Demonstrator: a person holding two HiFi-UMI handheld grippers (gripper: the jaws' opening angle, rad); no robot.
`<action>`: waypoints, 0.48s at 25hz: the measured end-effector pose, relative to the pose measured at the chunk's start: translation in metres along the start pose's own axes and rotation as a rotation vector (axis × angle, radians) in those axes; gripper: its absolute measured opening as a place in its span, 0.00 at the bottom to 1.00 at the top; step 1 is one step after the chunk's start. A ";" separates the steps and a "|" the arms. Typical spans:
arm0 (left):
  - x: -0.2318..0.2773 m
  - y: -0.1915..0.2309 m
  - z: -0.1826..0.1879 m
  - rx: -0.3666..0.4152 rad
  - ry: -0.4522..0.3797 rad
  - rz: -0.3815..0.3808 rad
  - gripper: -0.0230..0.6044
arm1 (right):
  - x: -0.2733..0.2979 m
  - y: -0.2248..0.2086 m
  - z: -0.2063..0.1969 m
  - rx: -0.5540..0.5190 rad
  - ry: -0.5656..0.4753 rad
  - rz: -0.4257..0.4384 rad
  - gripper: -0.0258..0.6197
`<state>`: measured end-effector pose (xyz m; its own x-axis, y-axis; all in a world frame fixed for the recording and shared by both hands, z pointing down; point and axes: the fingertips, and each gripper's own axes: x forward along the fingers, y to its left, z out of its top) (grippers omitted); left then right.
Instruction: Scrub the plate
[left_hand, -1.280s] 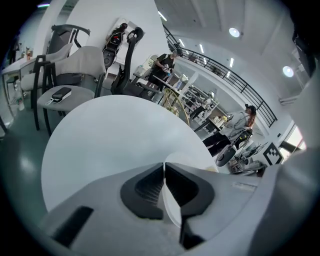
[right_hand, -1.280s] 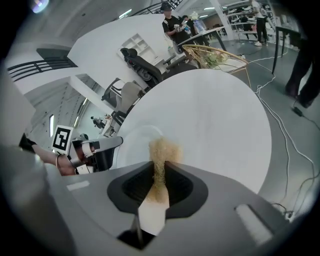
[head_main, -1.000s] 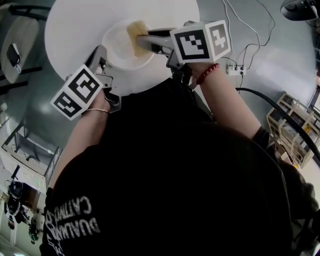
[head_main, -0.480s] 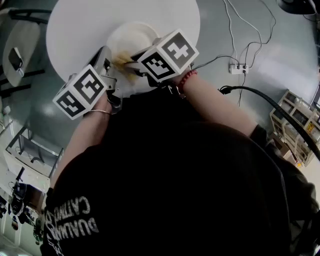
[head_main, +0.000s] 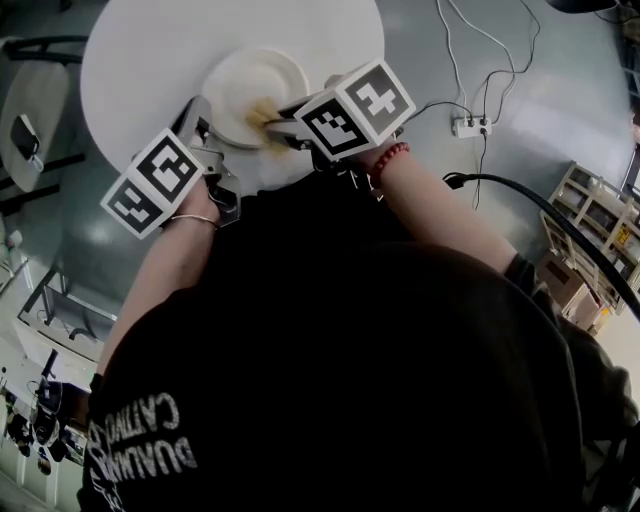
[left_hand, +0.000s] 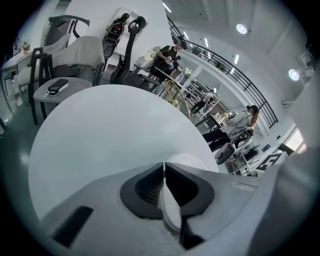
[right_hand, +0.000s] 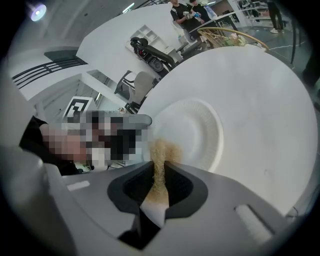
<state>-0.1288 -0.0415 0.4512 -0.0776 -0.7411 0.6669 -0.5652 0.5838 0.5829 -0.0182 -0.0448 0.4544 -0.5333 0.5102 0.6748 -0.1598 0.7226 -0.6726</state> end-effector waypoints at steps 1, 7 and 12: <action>0.001 0.000 -0.001 -0.004 0.004 0.000 0.06 | -0.003 -0.004 0.000 0.015 -0.005 -0.009 0.14; 0.004 0.004 -0.006 -0.004 0.017 0.005 0.06 | -0.020 -0.023 0.000 0.058 -0.035 -0.076 0.14; 0.001 0.006 -0.012 -0.001 0.022 0.007 0.06 | -0.032 -0.031 0.002 0.064 -0.072 -0.119 0.14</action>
<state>-0.1218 -0.0350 0.4609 -0.0633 -0.7295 0.6810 -0.5637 0.5892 0.5788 0.0019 -0.0846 0.4535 -0.5656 0.3857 0.7289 -0.2771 0.7436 -0.6085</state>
